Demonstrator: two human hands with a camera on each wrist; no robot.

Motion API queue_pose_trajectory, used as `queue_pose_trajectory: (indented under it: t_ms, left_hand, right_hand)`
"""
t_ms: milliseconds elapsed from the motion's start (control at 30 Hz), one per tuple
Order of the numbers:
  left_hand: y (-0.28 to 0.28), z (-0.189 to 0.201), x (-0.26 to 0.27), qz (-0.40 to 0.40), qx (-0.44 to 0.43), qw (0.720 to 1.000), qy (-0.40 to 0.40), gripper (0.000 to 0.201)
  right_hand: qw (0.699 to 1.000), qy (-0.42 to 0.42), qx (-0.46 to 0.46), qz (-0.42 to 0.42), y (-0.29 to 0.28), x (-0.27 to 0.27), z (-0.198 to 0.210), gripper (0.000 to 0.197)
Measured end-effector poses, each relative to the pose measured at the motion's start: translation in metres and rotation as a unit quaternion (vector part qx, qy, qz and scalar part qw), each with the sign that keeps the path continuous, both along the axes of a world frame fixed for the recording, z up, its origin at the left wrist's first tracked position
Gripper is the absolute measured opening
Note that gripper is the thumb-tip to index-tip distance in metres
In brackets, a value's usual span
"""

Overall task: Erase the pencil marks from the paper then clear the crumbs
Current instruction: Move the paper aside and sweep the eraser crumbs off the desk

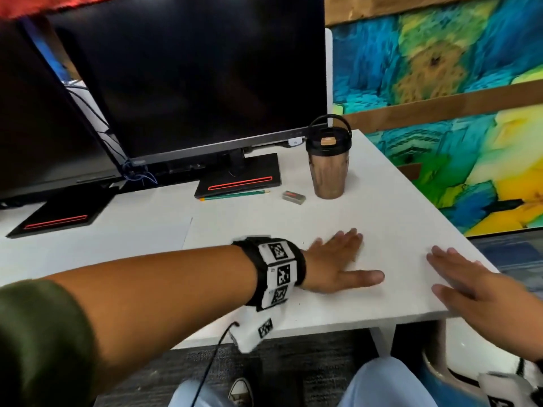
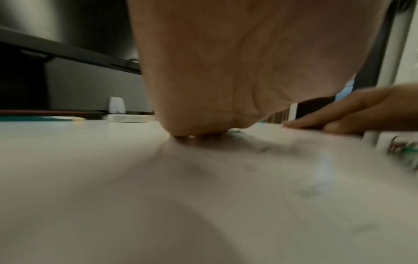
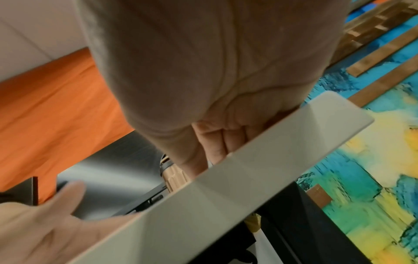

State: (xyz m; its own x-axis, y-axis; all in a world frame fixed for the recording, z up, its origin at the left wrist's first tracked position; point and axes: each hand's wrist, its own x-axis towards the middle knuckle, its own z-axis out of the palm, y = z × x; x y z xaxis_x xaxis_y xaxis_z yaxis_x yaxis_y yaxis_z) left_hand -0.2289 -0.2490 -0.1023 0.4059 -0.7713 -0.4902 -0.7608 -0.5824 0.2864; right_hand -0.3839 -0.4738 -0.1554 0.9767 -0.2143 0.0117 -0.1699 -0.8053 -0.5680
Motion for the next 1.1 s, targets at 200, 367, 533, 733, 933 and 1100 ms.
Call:
queue_pose_trajectory:
  t_ms: [200,367,533,733,933,1100]
  left_hand:
    - [0.065,0.016,0.033,0.143,0.004,0.987,-0.066,0.112]
    - [0.116,0.001,0.042,0.203,0.133,0.964,-0.104,0.134]
    - [0.051,-0.015,-0.017,0.114,0.076,0.985,-0.105,0.12]
    - [-0.036,-0.005,-0.041,0.061,-0.005,0.997,-0.041,0.147]
    - [0.025,0.009,-0.07,0.119,-0.041,0.99,-0.065,0.11]
    - [0.137,-0.016,-0.086,0.22,0.084,0.964,-0.125,0.129]
  right_hand:
    - [1.0,0.007,0.014,0.016,-0.024,-0.01,0.007,0.047]
    - [0.999,-0.007,0.038,-0.016,-0.035,-0.023,0.02,0.028]
    - [0.999,-0.027,0.015,-0.022,-0.03,-0.028,0.02,0.026]
    - [0.998,-0.025,0.03,-0.05,-0.023,-0.024,0.014,0.048]
    - [0.996,-0.061,0.035,-0.05,-0.031,-0.022,0.006,0.043]
    - [0.996,-0.069,0.036,-0.044,-0.042,-0.019,-0.006,0.034]
